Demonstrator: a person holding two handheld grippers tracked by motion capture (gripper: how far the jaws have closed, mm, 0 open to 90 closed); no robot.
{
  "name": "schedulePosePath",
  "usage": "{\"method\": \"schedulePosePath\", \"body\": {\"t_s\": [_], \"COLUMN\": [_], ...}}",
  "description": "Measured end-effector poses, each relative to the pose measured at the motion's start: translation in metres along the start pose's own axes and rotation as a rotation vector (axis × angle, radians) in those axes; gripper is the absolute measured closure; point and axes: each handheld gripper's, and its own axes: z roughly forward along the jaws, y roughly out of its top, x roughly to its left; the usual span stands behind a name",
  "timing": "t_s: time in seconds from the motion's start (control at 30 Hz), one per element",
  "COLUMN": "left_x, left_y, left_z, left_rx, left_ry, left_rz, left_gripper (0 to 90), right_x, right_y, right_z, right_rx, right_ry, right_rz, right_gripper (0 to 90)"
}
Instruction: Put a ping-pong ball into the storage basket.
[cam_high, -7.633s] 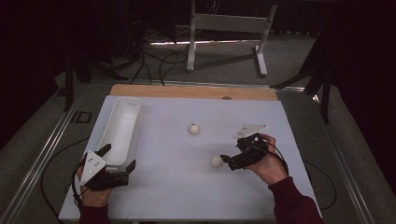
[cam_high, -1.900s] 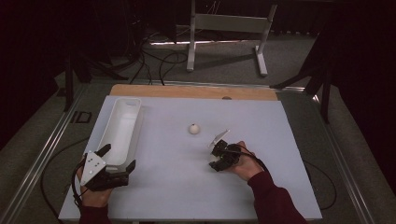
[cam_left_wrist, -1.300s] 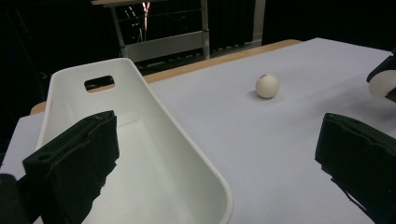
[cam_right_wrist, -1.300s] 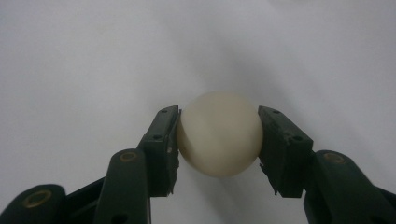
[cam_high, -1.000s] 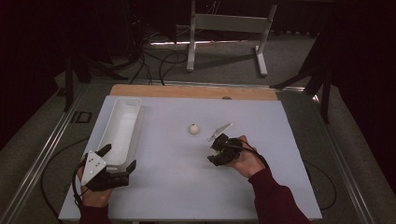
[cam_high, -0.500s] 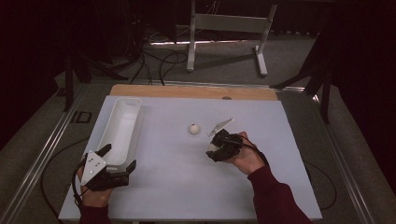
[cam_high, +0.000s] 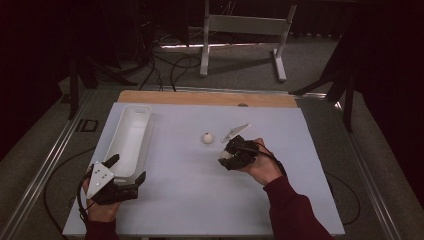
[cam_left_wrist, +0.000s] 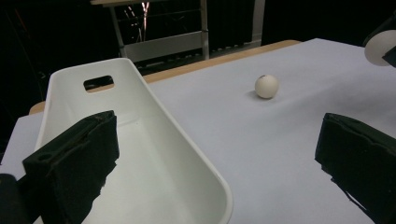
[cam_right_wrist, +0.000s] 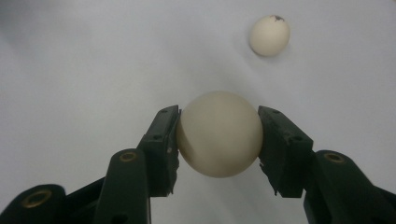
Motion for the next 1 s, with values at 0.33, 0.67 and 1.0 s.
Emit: {"method": "schedulePosePath", "body": {"t_s": [0.33,0.67,1.0], "left_x": [0.0,0.0,0.0], "left_y": [0.0,0.0,0.0], "left_z": [0.0,0.0,0.0], "left_rx": [0.001,0.0,-0.002], "left_ry": [-0.003,-0.002,-0.004], "left_rz": [-0.001,0.0,0.0], "left_gripper": [0.5,0.5,0.5], "right_x": [0.002,0.003,0.004], "right_y": [0.003,0.009,0.013], "right_z": [-0.005,-0.01,-0.012], "right_rx": [-0.029,-0.069,-0.107], "right_ry": [0.006,0.005,0.024], "right_rz": [0.009,0.014,0.024], "right_gripper": [50.5,50.5,50.5]}}
